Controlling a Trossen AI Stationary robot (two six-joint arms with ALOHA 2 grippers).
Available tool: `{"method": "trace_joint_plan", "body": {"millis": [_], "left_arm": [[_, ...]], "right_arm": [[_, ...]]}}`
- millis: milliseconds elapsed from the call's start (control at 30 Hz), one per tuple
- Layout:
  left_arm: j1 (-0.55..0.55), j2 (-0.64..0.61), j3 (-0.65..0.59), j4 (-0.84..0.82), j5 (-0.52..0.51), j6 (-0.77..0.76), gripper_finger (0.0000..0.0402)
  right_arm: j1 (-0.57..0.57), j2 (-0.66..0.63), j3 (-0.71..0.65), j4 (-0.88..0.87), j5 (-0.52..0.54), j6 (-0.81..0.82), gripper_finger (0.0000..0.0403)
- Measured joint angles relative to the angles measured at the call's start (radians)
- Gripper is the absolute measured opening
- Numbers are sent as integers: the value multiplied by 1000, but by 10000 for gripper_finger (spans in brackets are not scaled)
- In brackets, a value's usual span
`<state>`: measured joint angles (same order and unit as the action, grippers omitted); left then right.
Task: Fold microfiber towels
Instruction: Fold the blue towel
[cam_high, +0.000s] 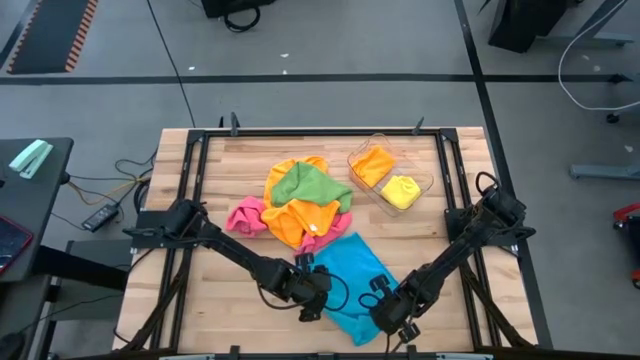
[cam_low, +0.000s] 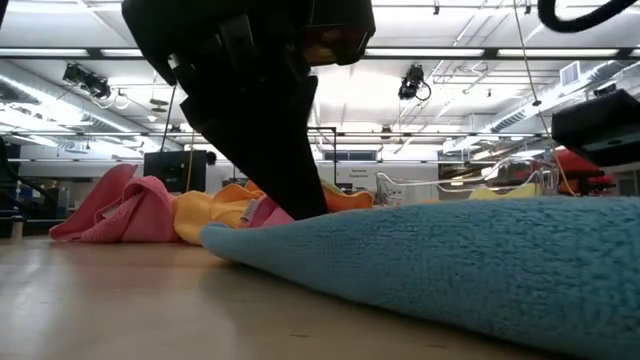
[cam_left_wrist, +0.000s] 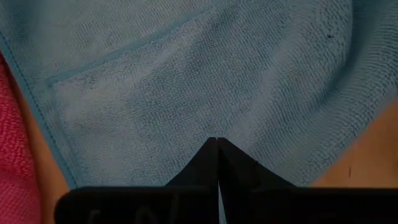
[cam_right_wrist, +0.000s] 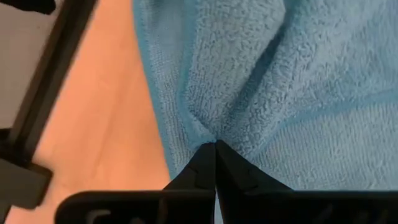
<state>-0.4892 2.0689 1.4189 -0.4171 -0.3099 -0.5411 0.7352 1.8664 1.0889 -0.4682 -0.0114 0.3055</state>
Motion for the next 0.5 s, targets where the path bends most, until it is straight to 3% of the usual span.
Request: {"method": "trace_joint_plan", "body": {"millis": [100, 267, 500], "left_arm": [[-1, 0, 0, 0, 0, 0, 14], [-1, 0, 0, 0, 0, 0, 33], [-1, 0, 0, 0, 0, 0, 19]], "right_arm": [[-1, -1, -1, -42, -19, 6, 23], [3, -5, 2, -124, -27, 17, 85], [6, -32, 78, -266, 3, 112, 136]]}}
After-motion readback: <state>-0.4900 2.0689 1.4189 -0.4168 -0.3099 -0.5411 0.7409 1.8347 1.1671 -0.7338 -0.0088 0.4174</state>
